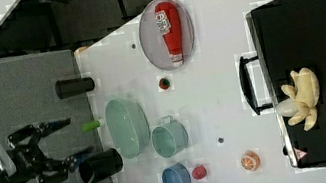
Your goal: Pick banana from table and place on oven.
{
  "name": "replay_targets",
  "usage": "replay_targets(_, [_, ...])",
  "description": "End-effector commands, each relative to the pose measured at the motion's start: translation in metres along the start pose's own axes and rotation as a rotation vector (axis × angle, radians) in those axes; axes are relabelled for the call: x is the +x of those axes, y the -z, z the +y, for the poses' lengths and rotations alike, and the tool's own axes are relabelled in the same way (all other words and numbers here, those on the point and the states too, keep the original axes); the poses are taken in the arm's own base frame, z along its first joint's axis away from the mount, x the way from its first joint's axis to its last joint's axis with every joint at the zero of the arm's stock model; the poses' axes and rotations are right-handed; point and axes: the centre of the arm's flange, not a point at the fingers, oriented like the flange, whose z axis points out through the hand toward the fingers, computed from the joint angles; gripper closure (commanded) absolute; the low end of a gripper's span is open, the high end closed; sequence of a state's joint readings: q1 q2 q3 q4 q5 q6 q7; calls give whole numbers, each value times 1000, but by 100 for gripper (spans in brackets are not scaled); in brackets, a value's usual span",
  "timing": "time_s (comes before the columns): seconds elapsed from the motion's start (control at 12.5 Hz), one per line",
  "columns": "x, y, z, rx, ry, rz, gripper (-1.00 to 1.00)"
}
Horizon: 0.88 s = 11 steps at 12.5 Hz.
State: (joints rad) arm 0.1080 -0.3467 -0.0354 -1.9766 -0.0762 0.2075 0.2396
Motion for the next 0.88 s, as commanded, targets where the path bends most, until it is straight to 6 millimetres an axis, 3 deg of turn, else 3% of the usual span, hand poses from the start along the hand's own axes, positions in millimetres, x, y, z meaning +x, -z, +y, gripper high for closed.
replay_targets(0.08, [38, -33, 37, -68, -158, -46, -100])
replay_targets(0.4, [33, -33, 51, -72, -108, -60, -100])
replay_targets(0.88, [33, -33, 51, -72, -107, -59, -100])
